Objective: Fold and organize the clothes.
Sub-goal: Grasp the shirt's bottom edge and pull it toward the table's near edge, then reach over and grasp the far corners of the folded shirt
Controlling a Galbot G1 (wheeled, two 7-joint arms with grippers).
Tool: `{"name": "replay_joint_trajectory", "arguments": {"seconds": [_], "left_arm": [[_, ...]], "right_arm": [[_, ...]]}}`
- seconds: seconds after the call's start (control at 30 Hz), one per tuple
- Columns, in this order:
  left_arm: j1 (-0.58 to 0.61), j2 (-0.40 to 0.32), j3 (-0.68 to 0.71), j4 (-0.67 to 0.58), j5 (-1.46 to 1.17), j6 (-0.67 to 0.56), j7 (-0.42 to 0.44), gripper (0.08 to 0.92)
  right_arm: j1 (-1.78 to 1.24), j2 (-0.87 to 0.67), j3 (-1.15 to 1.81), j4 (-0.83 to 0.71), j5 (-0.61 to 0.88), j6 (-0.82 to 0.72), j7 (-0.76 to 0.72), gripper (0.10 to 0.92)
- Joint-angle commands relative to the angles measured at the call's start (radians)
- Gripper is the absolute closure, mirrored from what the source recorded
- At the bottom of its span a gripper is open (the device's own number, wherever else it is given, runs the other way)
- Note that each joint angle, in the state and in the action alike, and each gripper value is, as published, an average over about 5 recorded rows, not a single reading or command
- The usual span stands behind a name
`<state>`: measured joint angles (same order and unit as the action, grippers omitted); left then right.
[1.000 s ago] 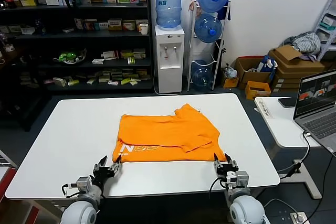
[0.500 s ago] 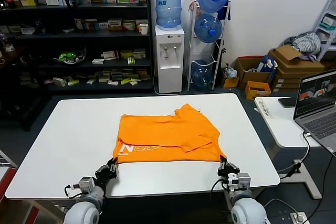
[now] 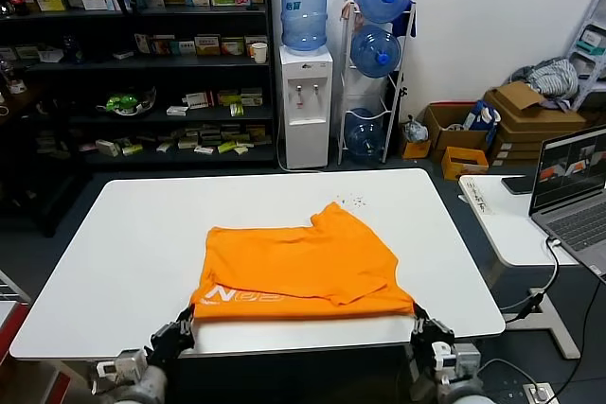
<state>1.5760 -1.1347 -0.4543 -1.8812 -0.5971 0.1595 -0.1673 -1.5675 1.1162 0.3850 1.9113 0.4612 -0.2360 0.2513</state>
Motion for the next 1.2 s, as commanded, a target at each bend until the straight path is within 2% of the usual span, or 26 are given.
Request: {"name": "replay_joint_trajectory", "arguments": {"seconds": [0.03, 0.2, 0.37, 0.5, 0.63, 0.77, 0.9, 1.2], "left_arm": [[0.194, 0.02, -0.028, -0.141, 0.013, 0.008, -0.013, 0.895], [0.058, 0.051, -0.061, -0.106, 0.007, 0.004, 0.005, 0.778], [-0.269, 0.131, -0.049, -0.016, -0.056, -0.016, 0.03, 0.63], [-0.564, 0.104, 0.058, 0.223, -0.064, -0.036, 0.068, 0.518], [-0.764, 0.045, 0.175, 0.498, -0.071, -0.018, 0.077, 0.405], [-0.837, 0.024, 0.238, 0.663, -0.094, 0.047, 0.072, 0.284], [-0.844, 0.024, 0.263, 0.7, -0.137, 0.108, 0.054, 0.197], [-0.821, 0.024, 0.295, 0.703, -0.131, 0.138, 0.046, 0.177]], "right_arm": [[-0.143, -0.047, 0.012, 0.1, -0.019, -0.007, 0.029, 0.875], [0.055, -0.09, 0.014, 0.047, -0.008, 0.01, 0.011, 0.74], [0.485, -0.1, -0.072, -0.095, 0.132, -0.01, 0.002, 0.61], [0.848, 0.019, -0.229, -0.397, 0.15, 0.006, -0.033, 0.497], [1.056, 0.159, -0.328, -0.687, 0.149, -0.021, -0.072, 0.367], [1.126, 0.242, -0.37, -0.845, 0.155, -0.083, -0.102, 0.246], [1.144, 0.297, -0.38, -0.942, 0.131, -0.118, -0.123, 0.207], [1.127, 0.319, -0.372, -1.02, 0.081, -0.164, -0.14, 0.203]]}}
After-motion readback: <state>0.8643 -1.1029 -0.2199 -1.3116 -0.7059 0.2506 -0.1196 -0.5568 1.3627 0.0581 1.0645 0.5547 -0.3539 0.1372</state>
